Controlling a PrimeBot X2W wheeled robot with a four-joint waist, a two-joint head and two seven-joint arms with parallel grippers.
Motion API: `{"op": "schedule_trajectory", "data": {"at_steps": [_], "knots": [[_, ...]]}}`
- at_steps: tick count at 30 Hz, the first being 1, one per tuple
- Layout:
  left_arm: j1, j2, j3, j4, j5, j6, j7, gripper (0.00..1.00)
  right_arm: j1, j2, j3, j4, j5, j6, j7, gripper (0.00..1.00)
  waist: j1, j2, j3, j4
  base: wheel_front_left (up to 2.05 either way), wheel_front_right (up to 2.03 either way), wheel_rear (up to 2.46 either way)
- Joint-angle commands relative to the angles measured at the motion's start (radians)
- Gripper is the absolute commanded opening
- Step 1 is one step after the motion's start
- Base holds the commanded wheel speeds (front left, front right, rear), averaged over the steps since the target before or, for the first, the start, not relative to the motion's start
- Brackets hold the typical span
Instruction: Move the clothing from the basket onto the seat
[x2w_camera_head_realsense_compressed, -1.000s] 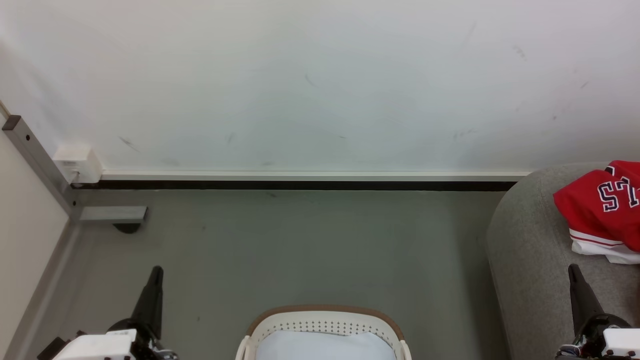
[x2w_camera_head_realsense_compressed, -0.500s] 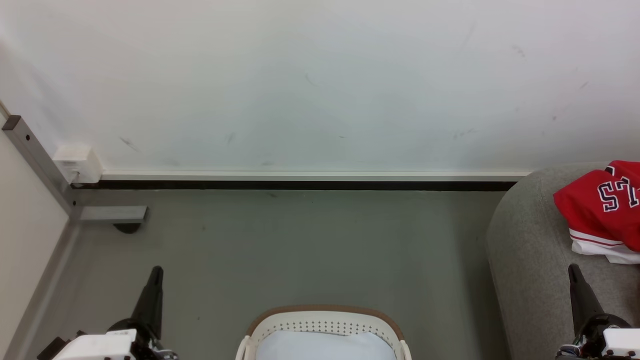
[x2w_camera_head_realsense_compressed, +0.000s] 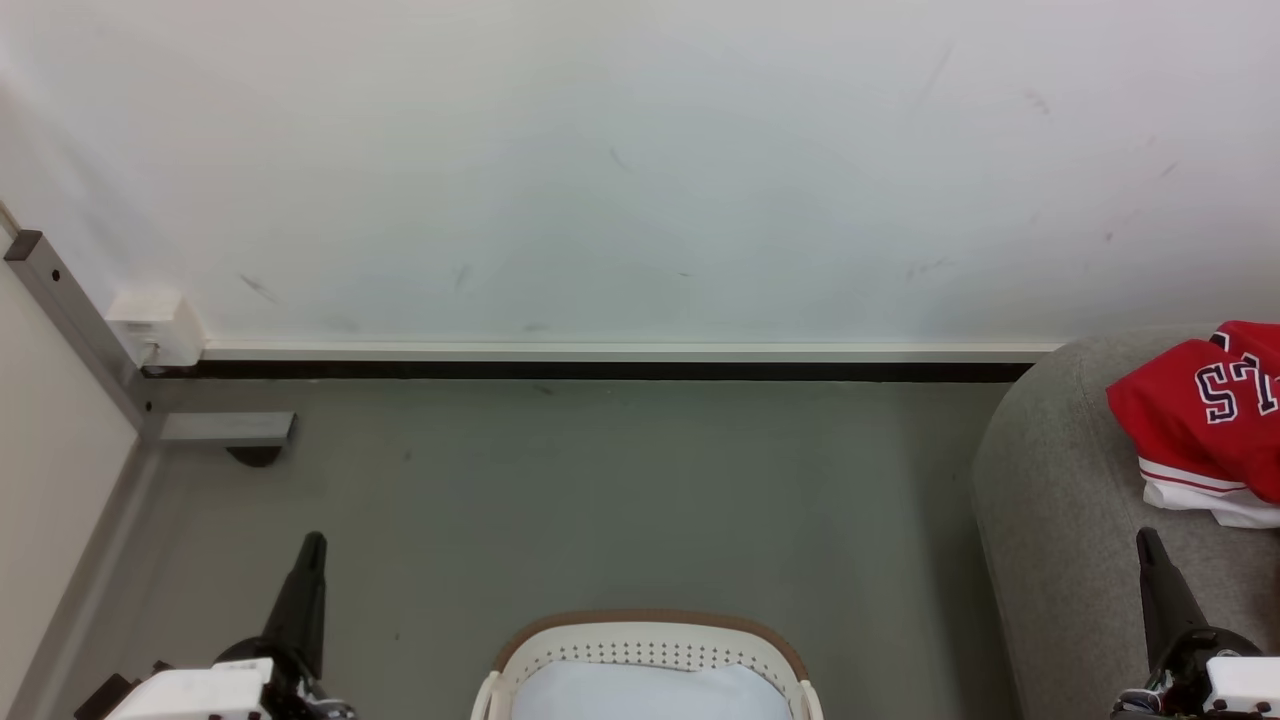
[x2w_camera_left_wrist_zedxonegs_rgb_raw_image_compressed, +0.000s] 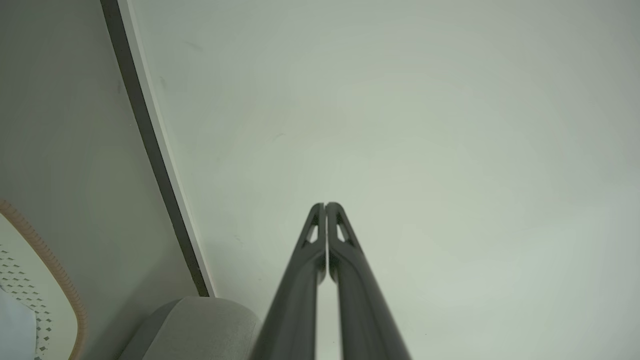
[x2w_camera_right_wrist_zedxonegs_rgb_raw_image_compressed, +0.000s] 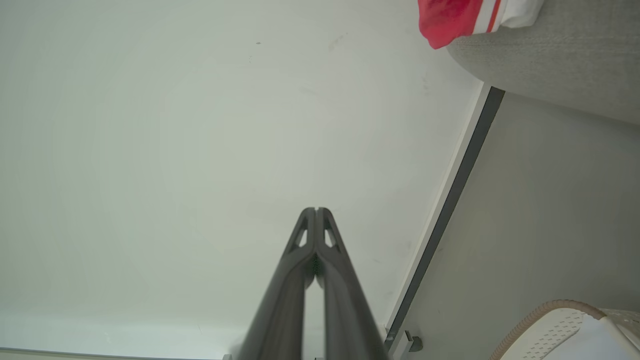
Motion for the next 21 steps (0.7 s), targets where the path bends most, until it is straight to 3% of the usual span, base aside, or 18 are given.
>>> {"op": "schedule_trajectory", "data": {"at_steps": [1,21], "knots": [[-0.005,0.008,0.002,-0.003,-0.012,-0.004,0.005,0.0,-0.006,0.0,-0.004,-0.005,0.0,-0.002,0.004,0.0,0.0,-0.0001,0.0,0.0,0.0,0.0,0.0],[-0.005,0.008,0.002,-0.003,-0.013,-0.004,0.005,0.0,-0.006,0.0,-0.004,-0.005,0.0,-0.002,0.004,0.0,0.0,-0.0001,0.0,0.0,0.0,0.0,0.0]]}}
